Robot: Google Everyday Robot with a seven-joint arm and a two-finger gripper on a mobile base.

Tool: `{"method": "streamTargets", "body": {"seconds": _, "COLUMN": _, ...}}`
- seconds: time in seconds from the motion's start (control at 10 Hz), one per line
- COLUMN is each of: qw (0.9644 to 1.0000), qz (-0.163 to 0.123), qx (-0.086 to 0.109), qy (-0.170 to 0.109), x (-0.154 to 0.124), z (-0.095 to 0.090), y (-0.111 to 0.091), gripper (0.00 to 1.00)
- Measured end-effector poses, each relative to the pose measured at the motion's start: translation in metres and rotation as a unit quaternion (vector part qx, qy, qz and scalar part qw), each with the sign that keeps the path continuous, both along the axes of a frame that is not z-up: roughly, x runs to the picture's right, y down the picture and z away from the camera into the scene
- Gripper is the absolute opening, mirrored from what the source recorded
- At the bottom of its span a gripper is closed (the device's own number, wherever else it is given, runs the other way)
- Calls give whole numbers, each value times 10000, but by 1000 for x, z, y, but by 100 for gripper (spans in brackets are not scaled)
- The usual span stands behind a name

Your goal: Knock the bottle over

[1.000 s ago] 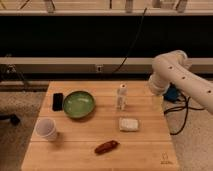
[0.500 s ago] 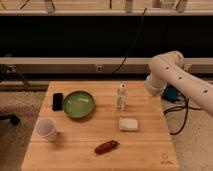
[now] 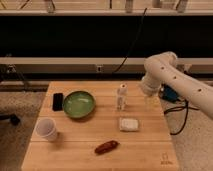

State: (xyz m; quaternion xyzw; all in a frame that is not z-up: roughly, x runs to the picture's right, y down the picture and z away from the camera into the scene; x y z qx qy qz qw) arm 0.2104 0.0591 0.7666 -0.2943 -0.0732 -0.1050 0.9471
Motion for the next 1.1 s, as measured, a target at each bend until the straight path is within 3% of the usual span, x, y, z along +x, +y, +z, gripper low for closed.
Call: {"method": "streamTargets", "body": {"seconds": 1.1, "qw": 9955, "qz": -557, "qx": -59, "qy": -765, "x": -88, "z": 2, "y": -2, "gripper": 80}}
